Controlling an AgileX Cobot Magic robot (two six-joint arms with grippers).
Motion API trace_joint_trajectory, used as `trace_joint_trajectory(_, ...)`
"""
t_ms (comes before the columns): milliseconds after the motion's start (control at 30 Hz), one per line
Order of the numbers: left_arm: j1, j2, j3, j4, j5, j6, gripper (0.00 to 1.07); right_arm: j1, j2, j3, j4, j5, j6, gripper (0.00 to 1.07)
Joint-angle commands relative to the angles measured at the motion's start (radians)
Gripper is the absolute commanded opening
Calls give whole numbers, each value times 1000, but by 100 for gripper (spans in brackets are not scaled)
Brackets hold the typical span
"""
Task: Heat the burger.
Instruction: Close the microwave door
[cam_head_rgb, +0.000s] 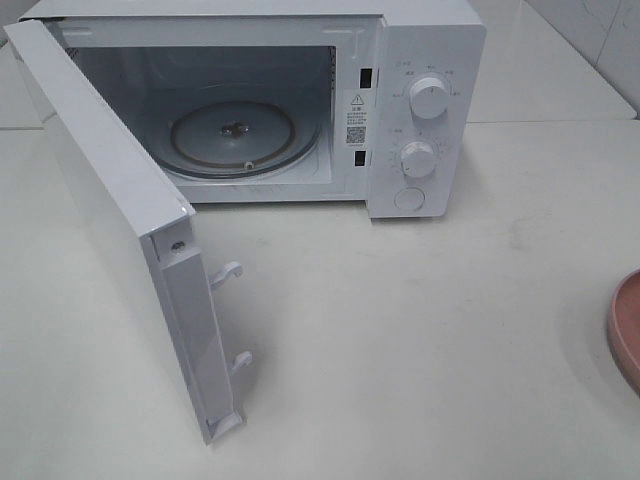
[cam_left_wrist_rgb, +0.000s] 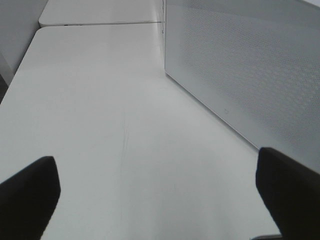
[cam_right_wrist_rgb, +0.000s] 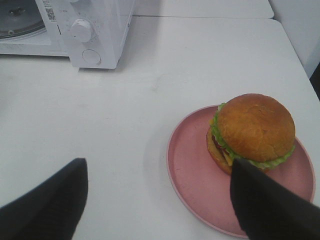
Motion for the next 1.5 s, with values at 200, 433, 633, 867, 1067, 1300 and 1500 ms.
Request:
trace_joint_trajectory(200, 4, -6, -12, -10, -28, -3, 99, -7, -30, 1, 3, -2, -14, 76)
trace_joint_trajectory(433, 4, 33, -25, -7, -89, -3, 89, -7, -30, 1, 3, -2, -14, 76)
trace_joint_trajectory(633, 4, 139, -20, -11, -179, -3, 53, -7, -30, 1, 3, -2, -14, 76)
trace_joint_trajectory(867, 4, 252, 11, -16, -256, -3, 20, -7, -30, 1, 3, -2, -14, 76)
trace_joint_trajectory(1067, 4, 377, 81, -27, -497, 1, 0, -7, -30, 1, 3, -2, -14, 76)
trace_joint_trajectory(1300, 1, 478, 186, -73, -765, 64, 0, -7, -30, 1, 3, -2, -14, 76)
trace_joint_trajectory(1500, 1, 620, 285, -101, -1118, 87, 0, -7, -30, 1, 3, -2, -14, 76)
